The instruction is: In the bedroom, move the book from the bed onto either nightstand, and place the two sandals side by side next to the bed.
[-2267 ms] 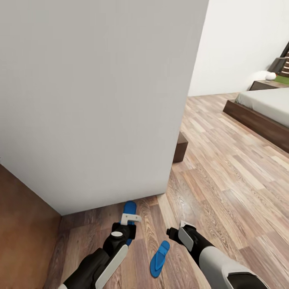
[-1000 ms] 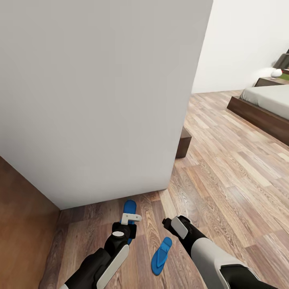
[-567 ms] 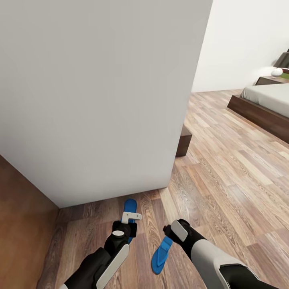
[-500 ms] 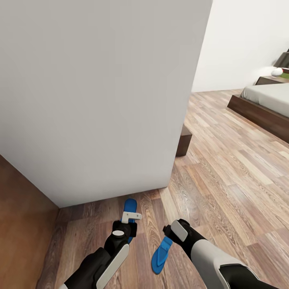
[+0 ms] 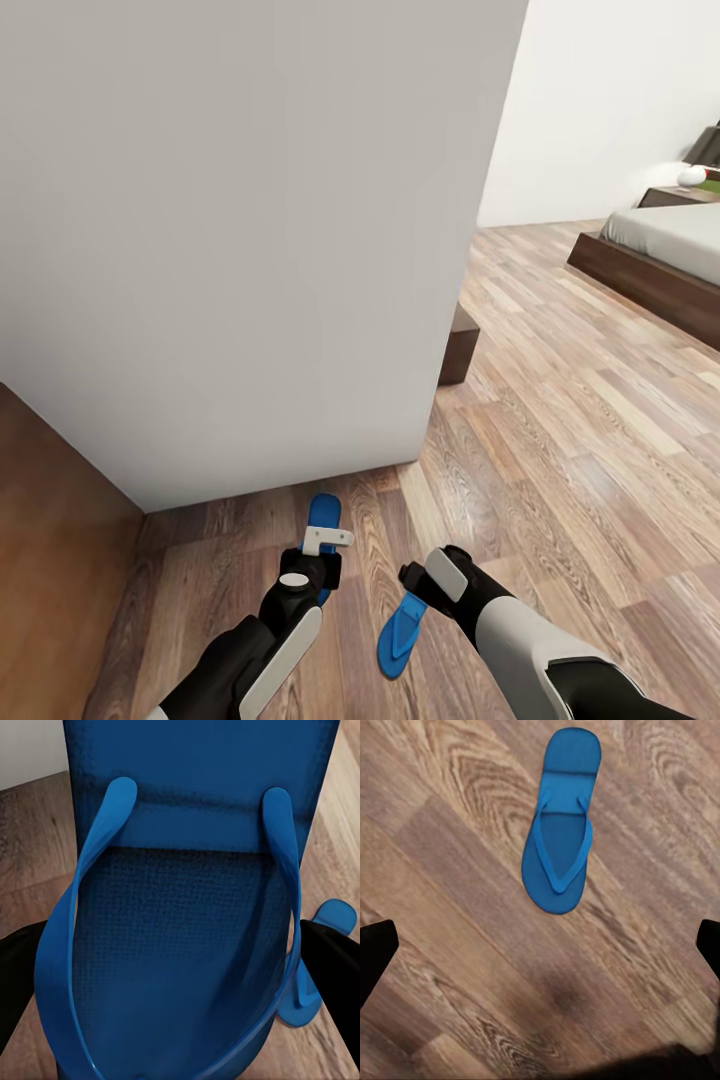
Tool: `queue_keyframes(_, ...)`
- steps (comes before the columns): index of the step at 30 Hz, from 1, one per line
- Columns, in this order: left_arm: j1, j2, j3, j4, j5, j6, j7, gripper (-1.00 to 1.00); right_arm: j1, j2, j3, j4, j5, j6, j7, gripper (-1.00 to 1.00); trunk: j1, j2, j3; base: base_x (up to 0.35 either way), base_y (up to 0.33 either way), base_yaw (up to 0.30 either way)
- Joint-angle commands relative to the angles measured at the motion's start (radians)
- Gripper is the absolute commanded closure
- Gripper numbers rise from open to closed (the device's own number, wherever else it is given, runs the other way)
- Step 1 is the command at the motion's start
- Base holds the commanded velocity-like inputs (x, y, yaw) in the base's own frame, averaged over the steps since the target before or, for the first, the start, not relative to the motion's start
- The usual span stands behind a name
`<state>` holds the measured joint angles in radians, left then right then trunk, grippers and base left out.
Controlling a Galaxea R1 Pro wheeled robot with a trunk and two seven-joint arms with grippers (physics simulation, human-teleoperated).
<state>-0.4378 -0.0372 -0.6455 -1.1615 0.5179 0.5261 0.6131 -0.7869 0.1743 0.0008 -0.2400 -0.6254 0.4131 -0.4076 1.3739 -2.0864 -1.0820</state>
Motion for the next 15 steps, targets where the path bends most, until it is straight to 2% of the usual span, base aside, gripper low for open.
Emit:
queue_keyframes(1,-0.001,0.0,-0.002,-0.001,0.008,0.002,0.01,1.0,0.0,0.0,0.0,-0.002,-0.003,0.005,-0.004,-1.0,0.004,-0.008,-0.004,0.0,0.0,0.0)
queue_keyframes(15,-0.001,0.0,-0.005,-0.001,0.008,0.002,0.01,1.0,0.0,0.0,0.001,-0.006,0.0,0.003,0.004,-1.0,0.057,-0.106,-0.049,0.0,0.0,0.009)
